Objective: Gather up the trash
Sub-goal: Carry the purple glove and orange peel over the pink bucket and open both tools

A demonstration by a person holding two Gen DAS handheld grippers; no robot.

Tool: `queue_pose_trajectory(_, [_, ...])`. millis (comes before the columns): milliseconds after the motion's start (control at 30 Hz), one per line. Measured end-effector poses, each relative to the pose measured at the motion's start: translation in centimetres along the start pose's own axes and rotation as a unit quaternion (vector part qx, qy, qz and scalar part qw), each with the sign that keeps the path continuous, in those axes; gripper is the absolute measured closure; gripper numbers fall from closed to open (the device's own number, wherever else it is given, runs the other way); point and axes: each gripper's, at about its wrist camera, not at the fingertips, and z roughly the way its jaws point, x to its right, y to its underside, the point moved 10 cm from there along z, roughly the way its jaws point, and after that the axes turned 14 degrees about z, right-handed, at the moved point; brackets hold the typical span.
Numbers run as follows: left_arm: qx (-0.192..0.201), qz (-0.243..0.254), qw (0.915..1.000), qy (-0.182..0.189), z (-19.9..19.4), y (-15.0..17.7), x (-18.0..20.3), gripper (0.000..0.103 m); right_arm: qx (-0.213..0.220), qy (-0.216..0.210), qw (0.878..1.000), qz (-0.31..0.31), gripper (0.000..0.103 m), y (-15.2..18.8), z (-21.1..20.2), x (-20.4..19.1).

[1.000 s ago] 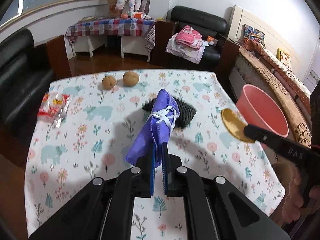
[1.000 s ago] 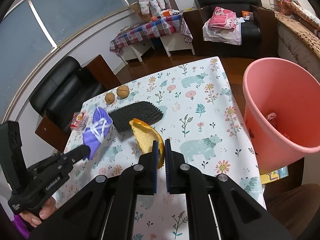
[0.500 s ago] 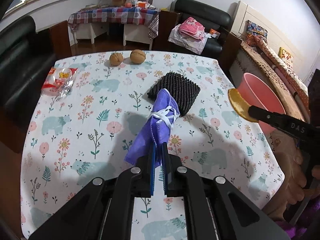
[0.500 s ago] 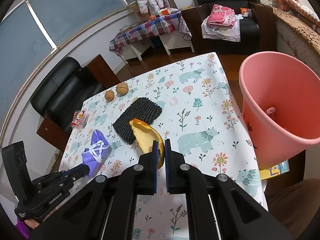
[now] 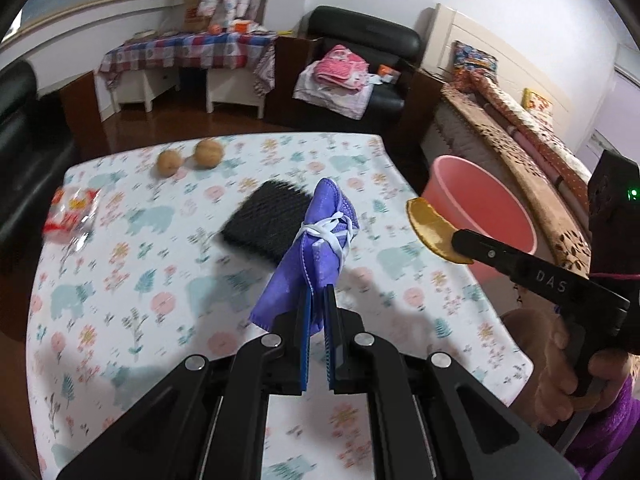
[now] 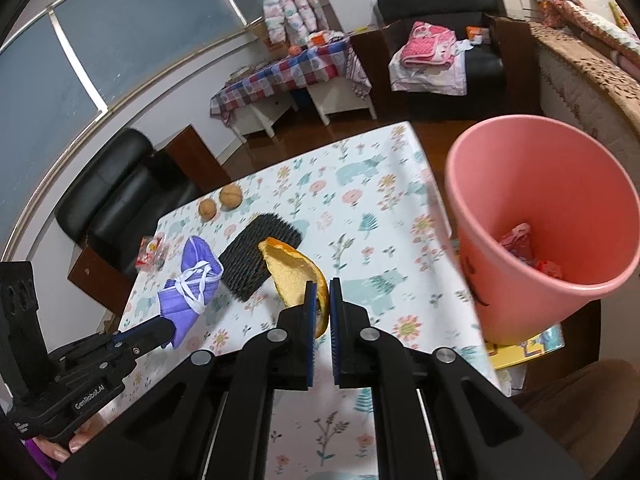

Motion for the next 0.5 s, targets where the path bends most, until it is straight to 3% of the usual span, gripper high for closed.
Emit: queue_pose_trajectory(500, [0.029, 0.064, 0.9964, 0.047, 2.7, -6.4, 7.7, 0.098, 0.081, 0.052, 0.994, 0.06, 0.096, -5.0, -3.6, 6.6])
